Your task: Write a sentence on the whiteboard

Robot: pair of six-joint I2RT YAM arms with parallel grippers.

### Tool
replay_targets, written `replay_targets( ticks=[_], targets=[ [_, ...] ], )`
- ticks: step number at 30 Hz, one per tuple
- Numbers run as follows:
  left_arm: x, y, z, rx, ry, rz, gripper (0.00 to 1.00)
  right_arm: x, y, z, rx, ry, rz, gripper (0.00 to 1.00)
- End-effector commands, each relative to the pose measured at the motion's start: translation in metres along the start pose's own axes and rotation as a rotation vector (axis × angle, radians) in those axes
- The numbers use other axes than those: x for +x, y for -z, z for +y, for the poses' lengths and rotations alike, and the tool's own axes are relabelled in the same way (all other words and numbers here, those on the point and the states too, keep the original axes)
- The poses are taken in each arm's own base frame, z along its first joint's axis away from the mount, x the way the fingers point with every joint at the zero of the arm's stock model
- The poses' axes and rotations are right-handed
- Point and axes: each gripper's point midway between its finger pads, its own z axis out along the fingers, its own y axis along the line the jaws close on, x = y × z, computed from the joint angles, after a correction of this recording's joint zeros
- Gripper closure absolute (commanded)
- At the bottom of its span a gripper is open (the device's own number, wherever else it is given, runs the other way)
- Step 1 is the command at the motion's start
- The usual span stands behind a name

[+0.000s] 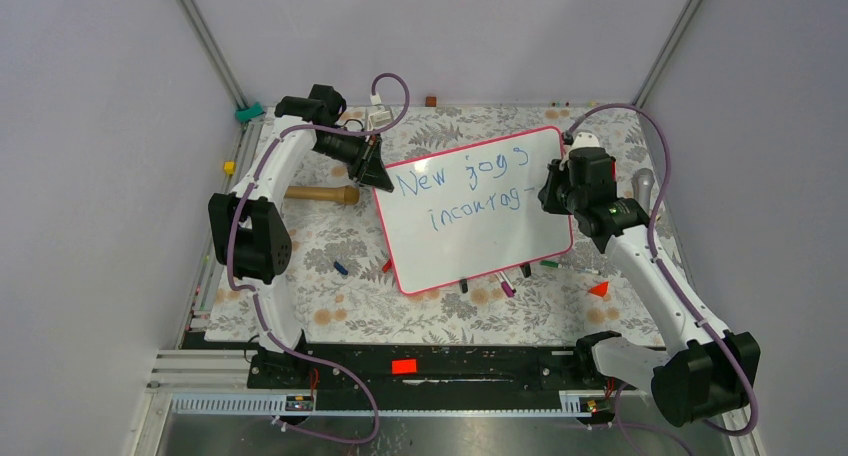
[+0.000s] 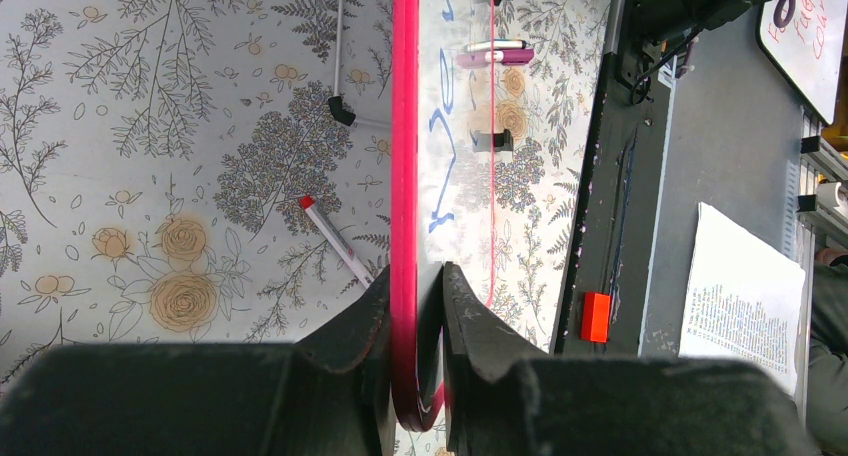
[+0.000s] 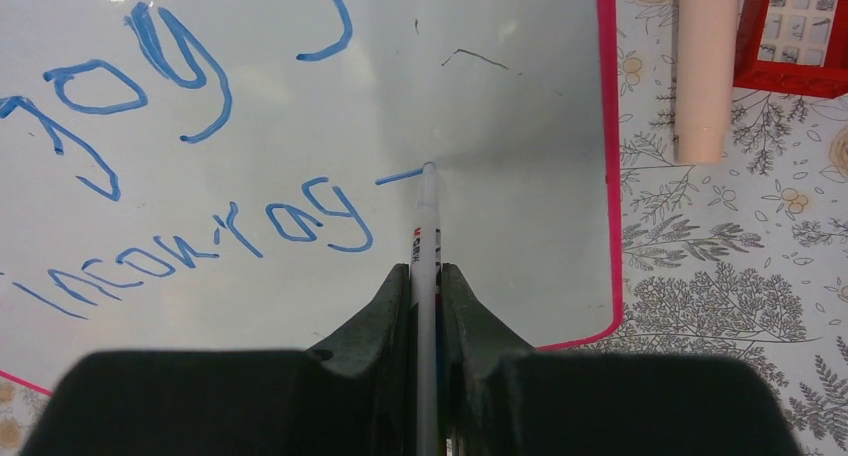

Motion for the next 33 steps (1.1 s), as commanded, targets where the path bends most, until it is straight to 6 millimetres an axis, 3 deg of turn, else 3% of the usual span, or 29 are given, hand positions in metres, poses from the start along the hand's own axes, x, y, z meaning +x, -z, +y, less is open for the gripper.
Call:
replay_targets(
  ticks=[1, 14, 22, 33],
  targets=[
    [-0.003, 0.004, 0.035, -0.143, -0.234, 0.072, 1.0, -0.023, 0.001, -0.005, 0.04, -0.007, -0.061, 1.0],
    [-0.004, 0.004, 0.035, -0.145, -0.237, 0.07, 1.0, -0.029, 0.002, 0.023, -0.111, -0.009, -0.059, 1.0],
    [-0.005, 0.004, 0.033, -0.144, -0.239, 0.068, 1.0, -0.006, 0.0, 0.025, -0.138, -0.014, 0.007, 1.0],
    [-0.006, 0.005, 0.032, -0.143, -0.243, 0.065, 1.0, 0.027, 0.002, 0.007, -0.062, 0.003, 0.113, 1.0]
  ],
)
